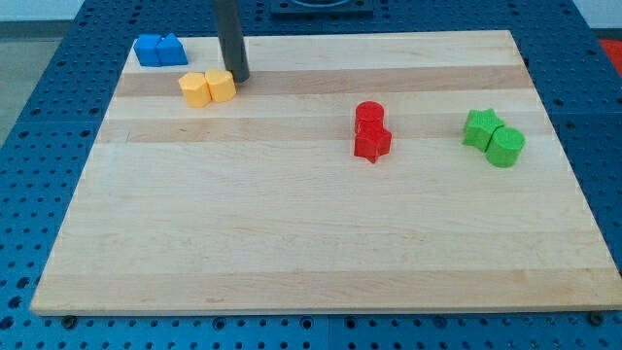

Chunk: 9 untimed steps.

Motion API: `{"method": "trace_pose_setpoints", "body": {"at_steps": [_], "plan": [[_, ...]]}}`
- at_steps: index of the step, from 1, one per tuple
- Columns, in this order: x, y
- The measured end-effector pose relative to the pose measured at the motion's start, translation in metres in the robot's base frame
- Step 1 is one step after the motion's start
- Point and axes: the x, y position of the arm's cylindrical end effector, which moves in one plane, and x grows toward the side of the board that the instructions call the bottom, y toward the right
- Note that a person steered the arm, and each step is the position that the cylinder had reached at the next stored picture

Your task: Push yellow hexagon towards the bottom of the board

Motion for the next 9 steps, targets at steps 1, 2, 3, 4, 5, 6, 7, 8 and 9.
{"method": "trace_pose_setpoints", "body": {"at_steps": [1, 2, 3, 4, 5, 6, 7, 8, 9], "plan": [[0.009, -0.029], [0.009, -0.033], [0.008, -0.033], [0.003, -0.033], [-0.013, -0.033], [-0.032, -0.037], [-0.037, -0.052], [-0.021, -0.058], [0.003, -0.056]]}}
